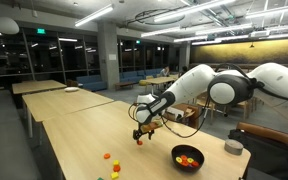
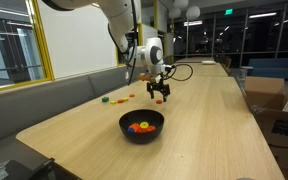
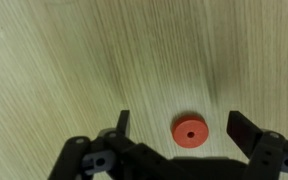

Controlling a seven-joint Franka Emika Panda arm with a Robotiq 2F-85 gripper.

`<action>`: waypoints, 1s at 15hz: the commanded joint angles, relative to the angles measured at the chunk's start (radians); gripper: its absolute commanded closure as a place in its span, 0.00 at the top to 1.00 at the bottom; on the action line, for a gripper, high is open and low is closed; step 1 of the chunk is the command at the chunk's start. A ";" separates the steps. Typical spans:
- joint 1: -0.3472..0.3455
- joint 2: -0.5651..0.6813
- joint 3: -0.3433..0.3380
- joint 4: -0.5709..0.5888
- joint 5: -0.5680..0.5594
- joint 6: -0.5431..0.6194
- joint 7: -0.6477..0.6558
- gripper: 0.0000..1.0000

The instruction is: Pick up some of the objects from the table and put them in the bowl

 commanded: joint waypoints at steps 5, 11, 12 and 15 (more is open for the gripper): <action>-0.019 0.123 -0.002 0.197 0.009 -0.059 0.000 1.00; -0.025 0.158 0.005 0.280 0.007 -0.135 -0.015 1.00; -0.027 0.163 0.008 0.291 0.009 -0.146 -0.017 1.00; -0.032 0.178 0.016 0.319 0.017 -0.170 -0.017 1.00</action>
